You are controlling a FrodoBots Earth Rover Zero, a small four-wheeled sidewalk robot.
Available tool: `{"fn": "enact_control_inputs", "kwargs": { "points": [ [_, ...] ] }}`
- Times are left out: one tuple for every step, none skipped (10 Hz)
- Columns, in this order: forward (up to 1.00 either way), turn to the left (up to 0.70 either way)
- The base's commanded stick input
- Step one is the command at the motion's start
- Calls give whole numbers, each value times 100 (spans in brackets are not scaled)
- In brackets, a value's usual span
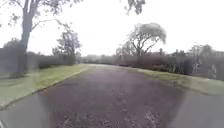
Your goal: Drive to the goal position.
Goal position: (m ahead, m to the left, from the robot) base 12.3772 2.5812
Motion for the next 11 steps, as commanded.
{"fn": "enact_control_inputs", "kwargs": {
  "points": [
    [70, 0],
    [70, 0],
    [70, 0],
    [70, 0],
    [70, 0],
    [70, 0],
    [70, 0],
    [70, 0],
    [70, 0],
    [70, 0],
    [70, 0]
  ]
}}
